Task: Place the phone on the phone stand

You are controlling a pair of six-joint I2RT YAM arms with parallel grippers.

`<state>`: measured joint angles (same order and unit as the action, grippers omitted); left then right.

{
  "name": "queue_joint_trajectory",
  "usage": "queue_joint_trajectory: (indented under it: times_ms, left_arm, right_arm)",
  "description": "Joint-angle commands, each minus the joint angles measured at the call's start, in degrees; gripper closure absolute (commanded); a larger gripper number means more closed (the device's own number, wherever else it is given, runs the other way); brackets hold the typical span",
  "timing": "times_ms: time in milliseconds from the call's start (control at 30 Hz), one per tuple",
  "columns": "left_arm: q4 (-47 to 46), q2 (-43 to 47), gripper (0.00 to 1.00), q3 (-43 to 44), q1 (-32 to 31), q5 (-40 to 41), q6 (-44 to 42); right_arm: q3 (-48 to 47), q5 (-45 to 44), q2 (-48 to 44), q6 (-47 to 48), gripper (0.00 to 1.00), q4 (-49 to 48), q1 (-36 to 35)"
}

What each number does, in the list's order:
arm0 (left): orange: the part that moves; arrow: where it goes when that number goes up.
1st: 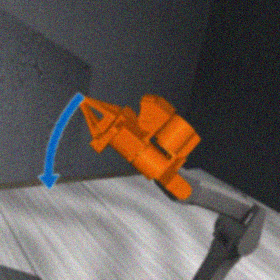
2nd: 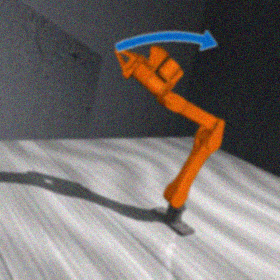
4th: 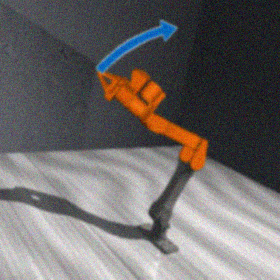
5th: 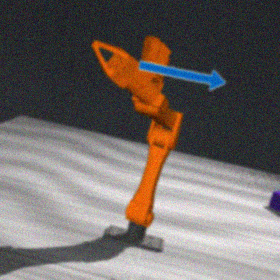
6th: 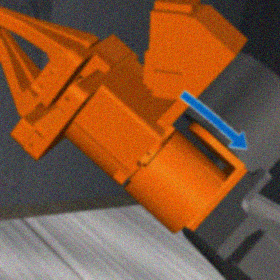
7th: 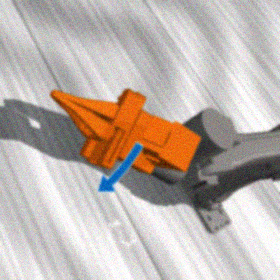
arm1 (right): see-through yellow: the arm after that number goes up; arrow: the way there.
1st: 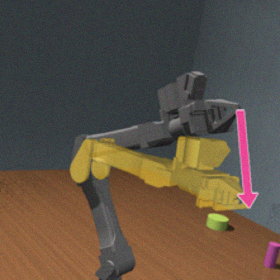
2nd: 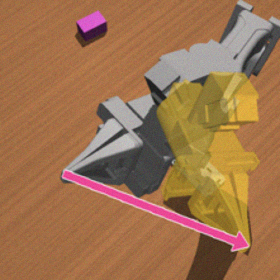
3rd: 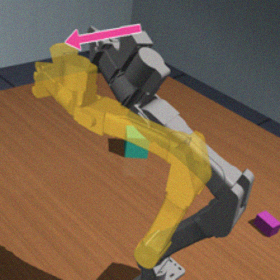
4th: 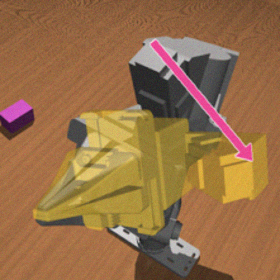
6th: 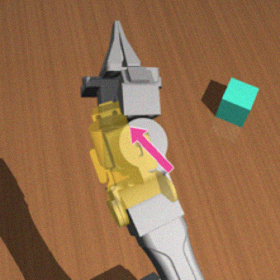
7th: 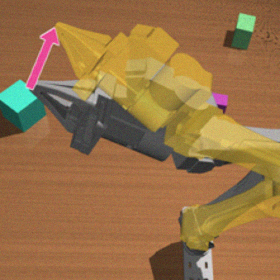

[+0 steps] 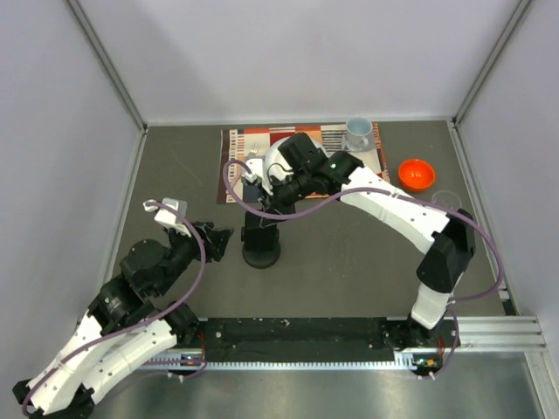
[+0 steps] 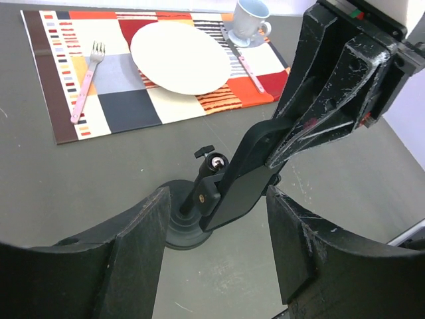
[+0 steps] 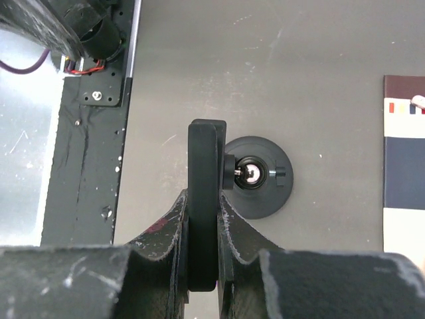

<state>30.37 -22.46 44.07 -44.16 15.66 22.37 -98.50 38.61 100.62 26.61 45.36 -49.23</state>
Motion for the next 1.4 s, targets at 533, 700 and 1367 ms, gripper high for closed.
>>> queue_joint_trajectory:
  times_ms: [533,700,1367]
  left_arm:
    - [-5.94,-3.03,0.36,-0.48,-0.05,-5.46,-1.10]
    - [-6.38,-4.26,0.36,-0.74,-0.13,-7.31,-1.37]
    - [-8.13,-5.93,0.35,-1.71,-0.13,-10.91,-1.36]
  right_arm:
    - [-15.84,-10.32,5.81,12.23,1.00,20.46,8.09]
    - [-19.45,-8.02,9.42,13.99,1.00,23.54,10.56]
    - [-23.49,4.90,15.48,8.37,1.00,28.55,13.46]
